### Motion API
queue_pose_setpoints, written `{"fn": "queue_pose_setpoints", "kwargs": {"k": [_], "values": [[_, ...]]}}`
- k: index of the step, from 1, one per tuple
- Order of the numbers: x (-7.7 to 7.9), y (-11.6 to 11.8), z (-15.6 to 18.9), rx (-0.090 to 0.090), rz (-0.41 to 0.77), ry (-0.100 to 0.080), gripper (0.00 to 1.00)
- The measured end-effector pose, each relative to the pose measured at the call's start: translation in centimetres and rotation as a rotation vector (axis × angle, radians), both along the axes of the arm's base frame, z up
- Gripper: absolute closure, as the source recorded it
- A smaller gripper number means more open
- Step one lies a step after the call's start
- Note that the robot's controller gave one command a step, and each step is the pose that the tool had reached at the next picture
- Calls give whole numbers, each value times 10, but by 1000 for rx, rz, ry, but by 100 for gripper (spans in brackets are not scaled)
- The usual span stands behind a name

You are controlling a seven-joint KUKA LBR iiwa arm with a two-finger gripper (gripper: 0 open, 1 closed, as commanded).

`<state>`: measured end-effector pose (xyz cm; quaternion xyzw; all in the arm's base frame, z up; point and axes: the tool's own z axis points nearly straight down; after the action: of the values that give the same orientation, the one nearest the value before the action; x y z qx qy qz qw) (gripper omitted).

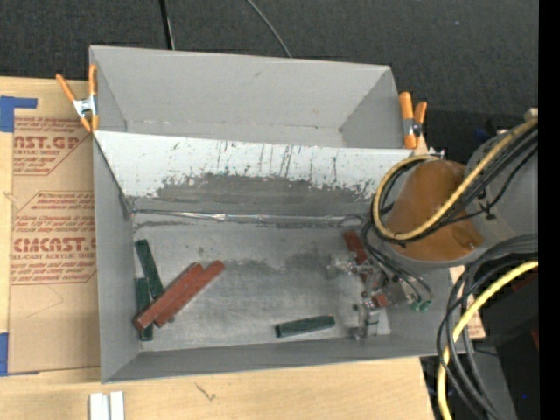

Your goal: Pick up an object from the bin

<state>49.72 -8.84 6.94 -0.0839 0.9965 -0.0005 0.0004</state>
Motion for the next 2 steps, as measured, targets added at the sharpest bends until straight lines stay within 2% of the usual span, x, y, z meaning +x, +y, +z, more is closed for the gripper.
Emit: {"fn": "queue_pose_setpoints", "kwargs": {"k": [1, 2], "values": [[-5, 92, 0, 3, 94, 1, 100], [-5, 92, 0, 2, 93, 1, 100]]}}
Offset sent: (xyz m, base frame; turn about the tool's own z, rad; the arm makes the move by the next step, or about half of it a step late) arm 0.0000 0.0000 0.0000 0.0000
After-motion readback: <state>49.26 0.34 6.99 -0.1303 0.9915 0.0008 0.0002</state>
